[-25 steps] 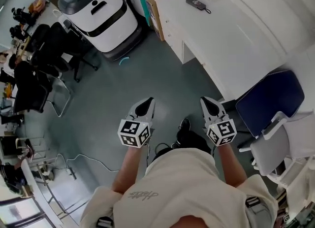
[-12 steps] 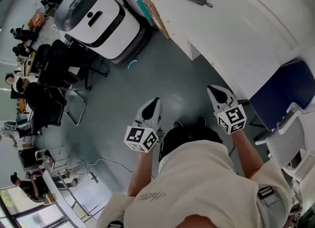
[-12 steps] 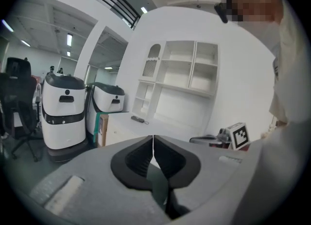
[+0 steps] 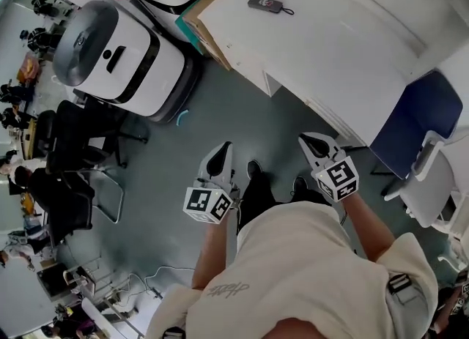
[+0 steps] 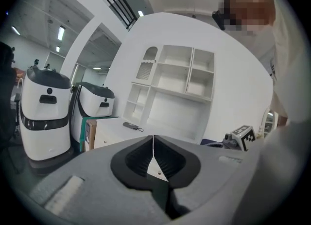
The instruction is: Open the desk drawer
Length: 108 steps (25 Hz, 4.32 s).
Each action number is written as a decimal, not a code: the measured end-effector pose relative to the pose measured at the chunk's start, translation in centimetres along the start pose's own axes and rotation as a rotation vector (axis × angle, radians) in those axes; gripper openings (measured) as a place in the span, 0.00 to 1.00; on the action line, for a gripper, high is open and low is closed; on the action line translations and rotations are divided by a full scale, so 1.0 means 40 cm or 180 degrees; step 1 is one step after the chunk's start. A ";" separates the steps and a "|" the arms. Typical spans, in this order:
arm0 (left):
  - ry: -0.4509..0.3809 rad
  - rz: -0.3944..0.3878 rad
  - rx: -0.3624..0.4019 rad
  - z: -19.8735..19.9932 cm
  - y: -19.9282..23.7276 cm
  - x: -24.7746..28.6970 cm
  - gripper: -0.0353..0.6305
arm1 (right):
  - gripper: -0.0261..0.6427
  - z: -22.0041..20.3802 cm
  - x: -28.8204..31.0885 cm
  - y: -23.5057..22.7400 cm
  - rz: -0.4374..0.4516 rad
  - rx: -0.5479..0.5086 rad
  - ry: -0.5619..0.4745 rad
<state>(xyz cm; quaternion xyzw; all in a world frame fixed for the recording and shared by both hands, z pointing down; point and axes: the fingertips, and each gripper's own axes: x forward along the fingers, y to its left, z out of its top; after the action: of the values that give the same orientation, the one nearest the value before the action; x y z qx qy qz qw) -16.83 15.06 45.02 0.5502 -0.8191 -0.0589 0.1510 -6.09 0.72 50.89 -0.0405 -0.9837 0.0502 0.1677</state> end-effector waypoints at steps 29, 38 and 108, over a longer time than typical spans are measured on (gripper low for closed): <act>0.1099 -0.1453 0.0607 -0.081 0.201 0.421 0.08 | 0.03 0.073 0.028 -0.183 -0.2005 0.0395 0.0043; 0.1015 -0.1703 0.1050 0.044 0.039 0.648 0.08 | 0.03 0.099 -0.022 -0.447 -0.2287 0.0763 -0.0472; 0.3094 -0.2269 0.0767 -0.559 -0.145 0.819 0.23 | 0.04 -0.020 -0.125 -0.619 -0.2457 0.0880 -0.0270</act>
<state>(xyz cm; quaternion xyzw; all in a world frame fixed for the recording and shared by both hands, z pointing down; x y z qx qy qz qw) -16.14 -15.73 70.65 0.7674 -0.4231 0.2449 0.4149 -2.68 -24.27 52.78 0.3565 -0.9167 0.1168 0.1373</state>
